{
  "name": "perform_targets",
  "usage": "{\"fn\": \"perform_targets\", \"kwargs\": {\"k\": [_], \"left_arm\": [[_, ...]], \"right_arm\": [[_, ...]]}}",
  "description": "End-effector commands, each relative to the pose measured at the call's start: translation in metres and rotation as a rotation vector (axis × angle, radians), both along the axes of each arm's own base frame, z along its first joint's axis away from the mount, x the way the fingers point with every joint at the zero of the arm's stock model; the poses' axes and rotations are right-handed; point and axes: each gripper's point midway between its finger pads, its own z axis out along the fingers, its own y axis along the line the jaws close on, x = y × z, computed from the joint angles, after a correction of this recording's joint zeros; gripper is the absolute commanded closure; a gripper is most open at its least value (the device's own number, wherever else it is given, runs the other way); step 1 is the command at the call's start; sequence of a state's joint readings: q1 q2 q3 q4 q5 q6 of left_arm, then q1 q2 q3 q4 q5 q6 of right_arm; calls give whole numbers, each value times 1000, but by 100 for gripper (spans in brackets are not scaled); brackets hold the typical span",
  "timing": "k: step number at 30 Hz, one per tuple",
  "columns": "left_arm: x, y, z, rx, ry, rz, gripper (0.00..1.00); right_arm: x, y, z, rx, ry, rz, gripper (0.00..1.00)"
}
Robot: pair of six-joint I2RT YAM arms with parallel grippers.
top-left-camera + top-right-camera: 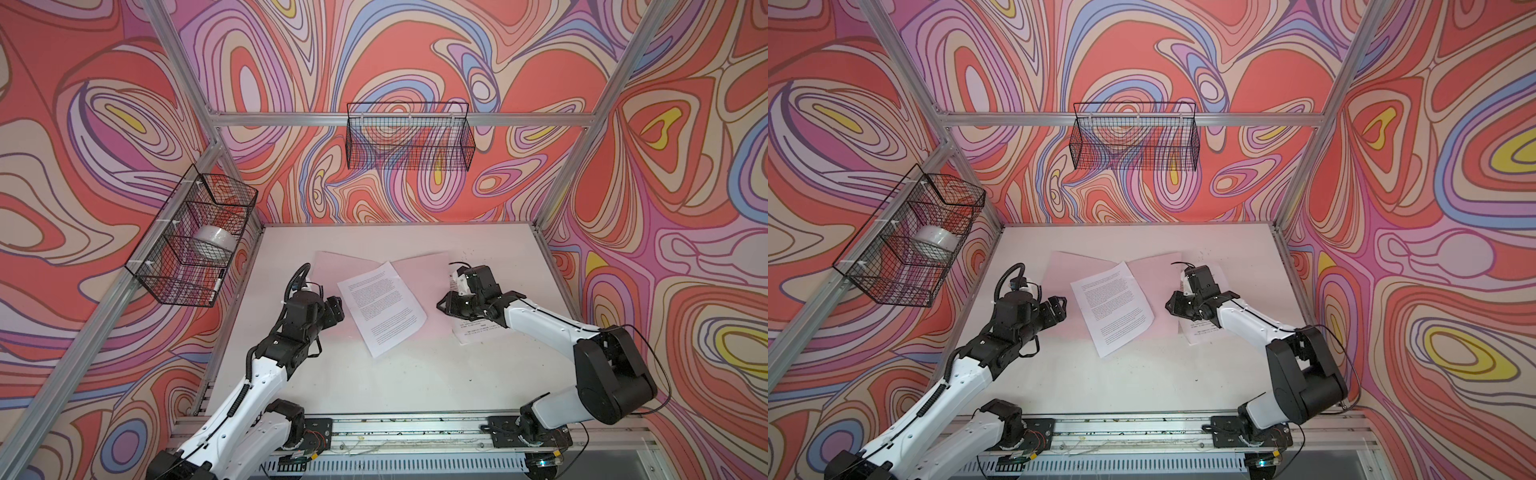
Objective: Put the files into the folder
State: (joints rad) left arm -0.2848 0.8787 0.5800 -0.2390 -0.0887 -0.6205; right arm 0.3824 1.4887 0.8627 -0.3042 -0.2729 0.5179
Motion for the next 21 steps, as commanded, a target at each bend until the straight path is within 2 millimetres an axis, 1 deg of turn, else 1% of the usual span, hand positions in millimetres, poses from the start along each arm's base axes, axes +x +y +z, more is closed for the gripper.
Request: {"fn": "perform_targets", "kwargs": {"k": [1, 3, 5, 8, 10, 12, 14, 15, 17, 18, 21], "left_arm": [[5, 11, 10, 4, -21, 14, 13], [8, 20, 17, 19, -37, 46, 14], [11, 29, 26, 35, -54, 78, 13], [18, 42, 35, 57, -80, 129, 13], [23, 48, 38, 79, -89, 157, 13], [28, 48, 41, 79, -102, 161, 13], [33, 46, 42, 65, -110, 157, 13], [35, 43, 41, 51, -111, 151, 13], [37, 38, 38, 20, -111, 137, 14], [37, 36, 36, 5, -109, 131, 14], [34, 36, 32, -5, -107, 132, 14]], "right_arm": [[11, -25, 8, -148, -38, -42, 51], [22, -25, 26, -157, -69, -56, 51], [34, -23, 51, -155, -114, -69, 50], [53, -12, 92, -100, -196, -67, 51], [66, 0, 120, -55, -243, -48, 51], [76, 15, 139, 0, -270, -6, 52], [87, 34, 150, 60, -270, 50, 52], [93, 44, 149, 85, -252, 84, 52], [104, 59, 143, 102, -213, 135, 53], [111, 65, 134, 109, -195, 154, 52], [122, 73, 99, 97, -124, 181, 50]]}}
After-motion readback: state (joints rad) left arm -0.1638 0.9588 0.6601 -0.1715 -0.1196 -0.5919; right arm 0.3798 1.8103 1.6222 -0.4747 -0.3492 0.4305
